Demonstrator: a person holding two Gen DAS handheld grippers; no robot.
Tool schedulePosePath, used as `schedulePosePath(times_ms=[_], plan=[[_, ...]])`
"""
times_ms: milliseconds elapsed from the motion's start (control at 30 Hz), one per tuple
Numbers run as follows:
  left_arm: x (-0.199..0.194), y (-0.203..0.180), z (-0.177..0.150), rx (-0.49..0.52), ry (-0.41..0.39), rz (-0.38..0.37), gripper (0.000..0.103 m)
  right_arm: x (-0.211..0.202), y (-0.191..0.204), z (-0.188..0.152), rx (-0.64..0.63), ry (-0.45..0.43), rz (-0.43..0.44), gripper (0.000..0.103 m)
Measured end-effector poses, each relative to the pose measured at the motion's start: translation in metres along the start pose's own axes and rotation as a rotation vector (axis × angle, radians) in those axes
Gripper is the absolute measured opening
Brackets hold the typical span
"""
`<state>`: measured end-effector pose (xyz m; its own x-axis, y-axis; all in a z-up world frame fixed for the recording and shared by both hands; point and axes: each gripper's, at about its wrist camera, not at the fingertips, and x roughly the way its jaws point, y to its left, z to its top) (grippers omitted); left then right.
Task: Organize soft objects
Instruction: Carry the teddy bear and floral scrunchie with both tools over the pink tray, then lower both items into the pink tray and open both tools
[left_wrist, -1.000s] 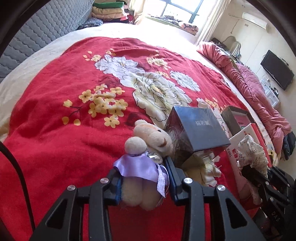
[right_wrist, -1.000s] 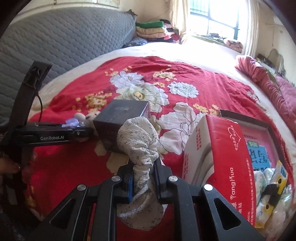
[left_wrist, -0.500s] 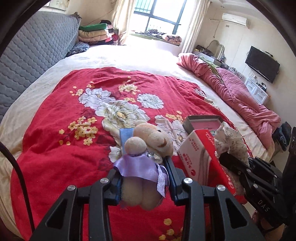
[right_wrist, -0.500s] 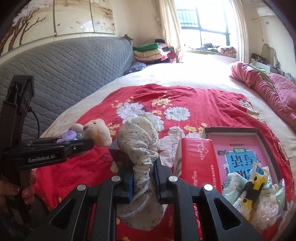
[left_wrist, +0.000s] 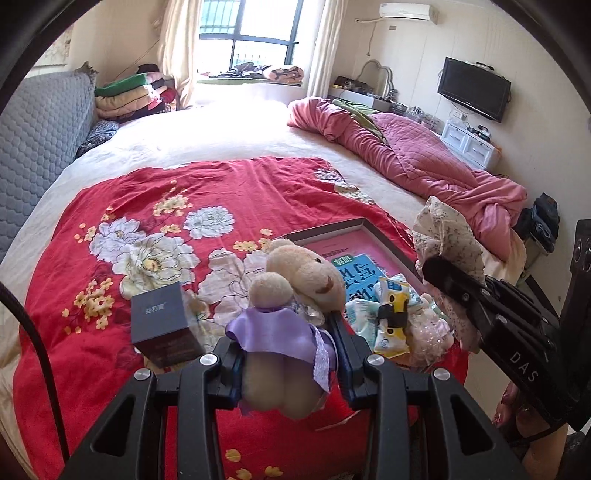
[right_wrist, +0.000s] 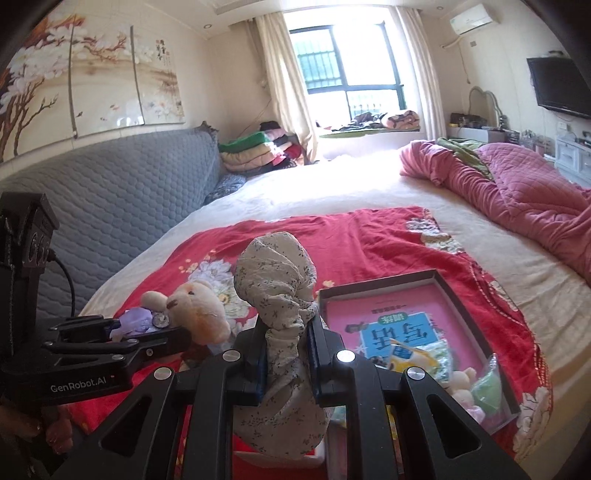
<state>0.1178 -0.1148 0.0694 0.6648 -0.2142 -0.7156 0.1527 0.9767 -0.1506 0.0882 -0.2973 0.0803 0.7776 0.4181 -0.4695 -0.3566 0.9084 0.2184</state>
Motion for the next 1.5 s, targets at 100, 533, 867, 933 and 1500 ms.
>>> schedulePosePath(times_ms=[100,533,867,933,1500], plan=[[0.007,-0.02,0.005,0.033,0.005,-0.012,0.039,-0.011,-0.023,0.002,0.032,-0.024,-0.039,0.018],[0.041,-0.081,0.018,0.122,0.035,-0.074,0.039,-0.036,-0.086,-0.004,0.125,-0.05,-0.152,0.018],[0.08,-0.103,0.017,0.155,0.087,-0.088,0.039,-0.028,-0.109,-0.015,0.173,-0.019,-0.195,0.018],[0.089,-0.105,0.016,0.159,0.099,-0.087,0.039,-0.026,-0.114,-0.016,0.181,-0.016,-0.205,0.019],[0.132,-0.097,0.014,0.122,0.146,-0.092,0.04,0.022,-0.134,-0.034,0.173,0.121,-0.27,0.02]])
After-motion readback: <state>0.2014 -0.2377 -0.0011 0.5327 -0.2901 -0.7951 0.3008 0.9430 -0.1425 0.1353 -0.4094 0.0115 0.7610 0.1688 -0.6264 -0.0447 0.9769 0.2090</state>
